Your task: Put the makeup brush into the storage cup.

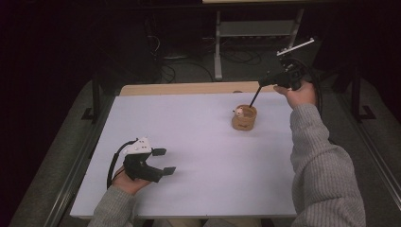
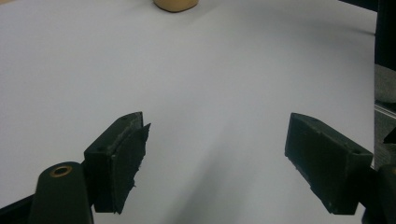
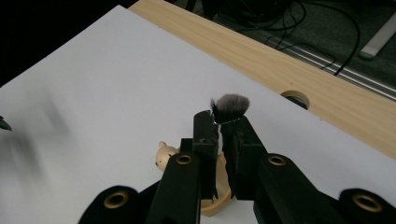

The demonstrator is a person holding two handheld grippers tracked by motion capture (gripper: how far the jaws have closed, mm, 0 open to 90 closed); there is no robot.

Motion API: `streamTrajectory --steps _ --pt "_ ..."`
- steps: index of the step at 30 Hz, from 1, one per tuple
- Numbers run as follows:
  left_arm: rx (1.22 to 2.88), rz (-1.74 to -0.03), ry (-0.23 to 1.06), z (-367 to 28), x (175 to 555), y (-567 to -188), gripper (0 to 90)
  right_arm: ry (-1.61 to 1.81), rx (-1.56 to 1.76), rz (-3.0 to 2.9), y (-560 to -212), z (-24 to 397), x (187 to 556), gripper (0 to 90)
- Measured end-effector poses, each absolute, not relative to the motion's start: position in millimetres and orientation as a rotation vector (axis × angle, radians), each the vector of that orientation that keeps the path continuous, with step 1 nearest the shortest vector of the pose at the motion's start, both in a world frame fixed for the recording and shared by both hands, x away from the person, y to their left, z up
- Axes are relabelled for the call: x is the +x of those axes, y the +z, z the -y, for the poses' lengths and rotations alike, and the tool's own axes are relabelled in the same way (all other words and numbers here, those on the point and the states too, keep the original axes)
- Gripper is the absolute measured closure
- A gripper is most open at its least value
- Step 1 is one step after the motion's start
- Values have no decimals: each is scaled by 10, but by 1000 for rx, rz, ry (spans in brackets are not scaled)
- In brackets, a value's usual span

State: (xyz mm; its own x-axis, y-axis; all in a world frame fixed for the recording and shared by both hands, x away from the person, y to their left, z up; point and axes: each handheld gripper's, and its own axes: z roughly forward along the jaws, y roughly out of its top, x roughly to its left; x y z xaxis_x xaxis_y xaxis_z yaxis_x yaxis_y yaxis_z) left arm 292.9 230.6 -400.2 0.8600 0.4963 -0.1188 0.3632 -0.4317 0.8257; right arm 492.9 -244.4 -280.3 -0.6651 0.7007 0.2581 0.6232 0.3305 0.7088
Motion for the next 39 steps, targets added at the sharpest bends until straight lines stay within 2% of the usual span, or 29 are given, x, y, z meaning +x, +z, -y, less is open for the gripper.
streamTrajectory --steps 39 --pt "2061 -630 163 -2313 2941 -4011 205 1233 1274 -2533 -3189 2327 4933 819"
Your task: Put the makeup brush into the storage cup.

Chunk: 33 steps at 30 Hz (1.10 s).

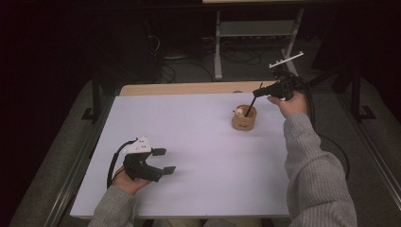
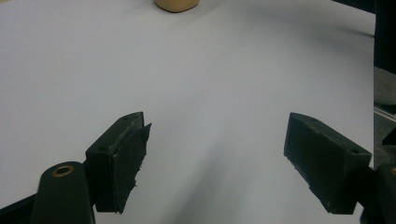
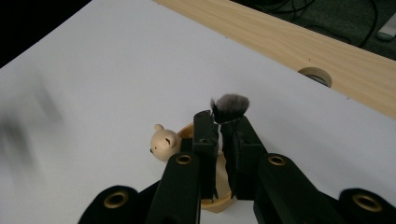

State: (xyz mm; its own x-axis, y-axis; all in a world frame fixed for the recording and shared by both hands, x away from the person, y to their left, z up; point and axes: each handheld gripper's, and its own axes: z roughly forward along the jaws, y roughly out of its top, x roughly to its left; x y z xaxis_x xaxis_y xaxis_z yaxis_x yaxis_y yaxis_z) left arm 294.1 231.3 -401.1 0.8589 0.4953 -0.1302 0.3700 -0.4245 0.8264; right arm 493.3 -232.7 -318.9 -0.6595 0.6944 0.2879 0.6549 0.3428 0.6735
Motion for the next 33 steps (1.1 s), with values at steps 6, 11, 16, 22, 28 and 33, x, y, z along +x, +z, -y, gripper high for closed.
streamTrajectory --steps 6,11,16,22,28,33 --pt "2059 -632 162 -2308 2941 -4015 207 1237 1285 -2537 -3249 2334 4931 819" --pt "2063 -629 161 -2310 2947 -4018 208 1238 1299 -2541 -3293 2343 4935 819" --pt "2061 -631 160 -2312 2948 -4020 209 1221 1303 -2556 -3334 2327 4953 819" --pt "2060 -634 160 -2315 2948 -4018 210 1222 1325 -2555 -3401 2330 4969 817" --pt "2059 -629 159 -2313 2947 -4016 210 1227 1369 -2542 -3498 2370 4971 814" --pt "2062 -629 154 -2305 2949 -4023 211 1231 1384 -2539 -3537 2399 4970 813"
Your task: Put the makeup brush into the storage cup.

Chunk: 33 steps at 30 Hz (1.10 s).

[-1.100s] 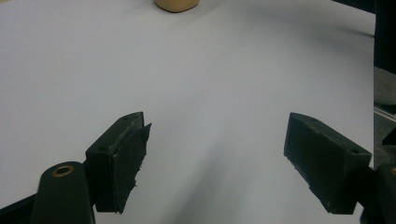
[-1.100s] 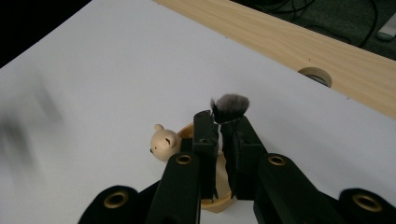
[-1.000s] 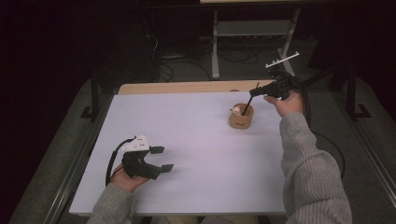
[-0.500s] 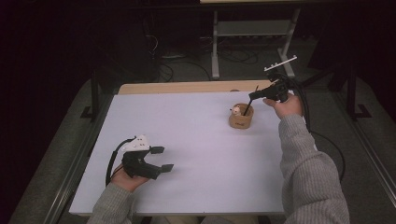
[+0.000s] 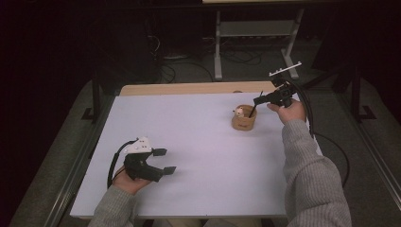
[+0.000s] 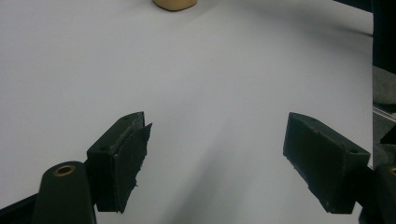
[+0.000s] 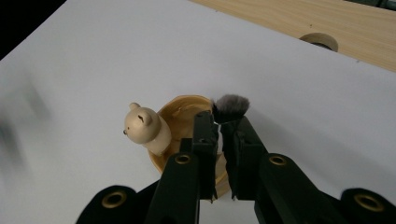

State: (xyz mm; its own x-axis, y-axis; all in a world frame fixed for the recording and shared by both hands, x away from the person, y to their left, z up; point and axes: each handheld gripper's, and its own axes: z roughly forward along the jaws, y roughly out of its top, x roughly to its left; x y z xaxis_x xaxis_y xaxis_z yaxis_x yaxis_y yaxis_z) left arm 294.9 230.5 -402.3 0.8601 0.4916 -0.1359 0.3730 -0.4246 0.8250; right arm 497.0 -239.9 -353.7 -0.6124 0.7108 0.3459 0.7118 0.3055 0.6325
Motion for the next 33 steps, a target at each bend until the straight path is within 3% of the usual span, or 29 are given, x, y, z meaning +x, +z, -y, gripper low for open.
streamTrajectory --steps 16,25,33 --pt "2065 -627 149 -2290 2944 -4023 213 -1256 -1414 2502 -3593 2443 4917 772" --pt "2073 -618 151 -2285 2947 -4026 213 -1288 -1479 2466 -3578 2592 4841 618" --pt "2077 -621 150 -2295 2952 -4026 213 -1306 -1509 2457 -3600 2670 4772 582"
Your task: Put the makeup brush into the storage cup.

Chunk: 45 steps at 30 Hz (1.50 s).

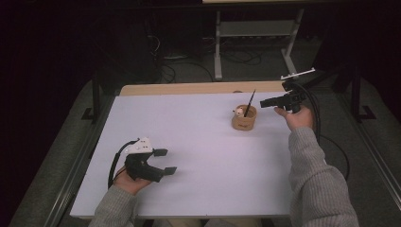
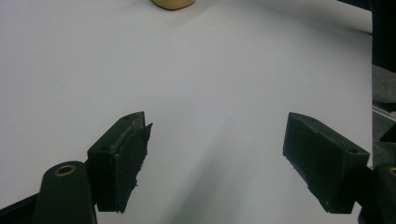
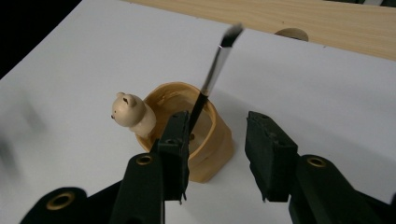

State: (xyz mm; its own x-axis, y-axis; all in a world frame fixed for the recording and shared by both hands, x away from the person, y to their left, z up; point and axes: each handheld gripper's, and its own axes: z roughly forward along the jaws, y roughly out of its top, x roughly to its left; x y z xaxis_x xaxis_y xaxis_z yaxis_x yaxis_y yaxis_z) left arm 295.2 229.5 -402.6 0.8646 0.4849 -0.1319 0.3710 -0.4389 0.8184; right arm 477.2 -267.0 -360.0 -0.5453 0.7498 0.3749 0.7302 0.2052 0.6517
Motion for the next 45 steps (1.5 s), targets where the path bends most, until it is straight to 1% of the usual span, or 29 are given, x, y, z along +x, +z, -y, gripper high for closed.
streamTrajectory --steps 2,4,12,21,28,31,34,39,45 --pt "2077 -623 146 -2297 2953 -4027 213 1298 1476 -2407 -3603 2681 4751 567" --pt "2076 -620 150 -2294 2949 -4016 211 1298 1474 -2402 -3611 2685 4727 535" --pt "2073 -628 151 -2292 2951 -4018 211 1320 1452 -2373 -3652 2716 4602 494" --pt "2076 -626 145 -2299 2973 -4037 206 1331 1444 -2343 -3664 2780 4369 382" --pt "2097 -628 149 -2267 2991 -4069 197 1307 1395 -2343 -3702 2804 4207 351" --pt "2070 -626 128 -2278 2987 -4043 197 1287 1383 -2350 -3709 2785 4147 347" --pt "2056 -629 137 -2294 2983 -4019 197 1289 1379 -2348 -3705 2775 4102 336" --pt "2051 -641 137 -2330 2993 -4035 196 1267 1373 -2342 -3714 2759 4008 280" --pt "2067 -641 149 -2304 2984 -4044 196 1266 1376 -2343 -3789 2748 3911 254"
